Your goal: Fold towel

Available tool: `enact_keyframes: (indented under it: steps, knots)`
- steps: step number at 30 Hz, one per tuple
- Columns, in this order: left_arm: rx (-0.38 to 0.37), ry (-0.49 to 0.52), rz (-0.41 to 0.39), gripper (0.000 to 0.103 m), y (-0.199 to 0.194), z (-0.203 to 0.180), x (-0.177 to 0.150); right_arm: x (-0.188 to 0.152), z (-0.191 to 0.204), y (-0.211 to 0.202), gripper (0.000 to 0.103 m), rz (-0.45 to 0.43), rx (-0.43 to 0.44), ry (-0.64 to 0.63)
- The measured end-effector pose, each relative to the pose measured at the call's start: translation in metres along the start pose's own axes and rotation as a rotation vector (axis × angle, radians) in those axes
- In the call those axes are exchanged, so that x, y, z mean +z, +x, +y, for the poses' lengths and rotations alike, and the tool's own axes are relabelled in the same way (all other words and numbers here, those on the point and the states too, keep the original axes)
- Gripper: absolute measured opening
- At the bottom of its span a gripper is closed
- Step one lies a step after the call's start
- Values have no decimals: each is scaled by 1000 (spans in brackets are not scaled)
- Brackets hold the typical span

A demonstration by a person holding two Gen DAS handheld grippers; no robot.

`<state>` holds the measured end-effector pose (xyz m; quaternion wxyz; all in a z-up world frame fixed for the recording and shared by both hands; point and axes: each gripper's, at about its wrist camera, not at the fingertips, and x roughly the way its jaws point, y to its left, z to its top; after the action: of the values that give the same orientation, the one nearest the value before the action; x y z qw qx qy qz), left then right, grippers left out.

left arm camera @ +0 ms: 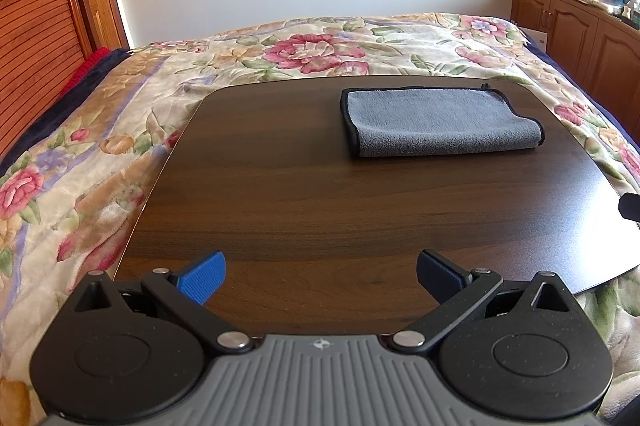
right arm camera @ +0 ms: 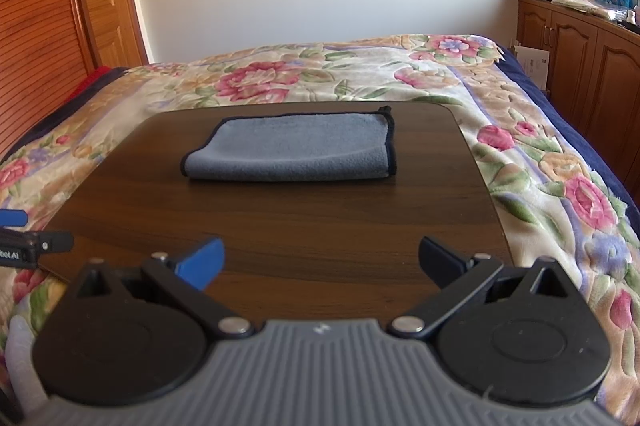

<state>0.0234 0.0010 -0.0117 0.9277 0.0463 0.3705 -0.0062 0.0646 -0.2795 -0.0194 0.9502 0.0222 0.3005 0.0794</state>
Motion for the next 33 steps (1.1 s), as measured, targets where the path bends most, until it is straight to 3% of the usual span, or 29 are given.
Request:
enact_keyframes:
  steps: [33]
  knots:
    - [1, -1, -2, 100, 0, 3, 1, 0, 0, 0, 103, 0, -1, 1]
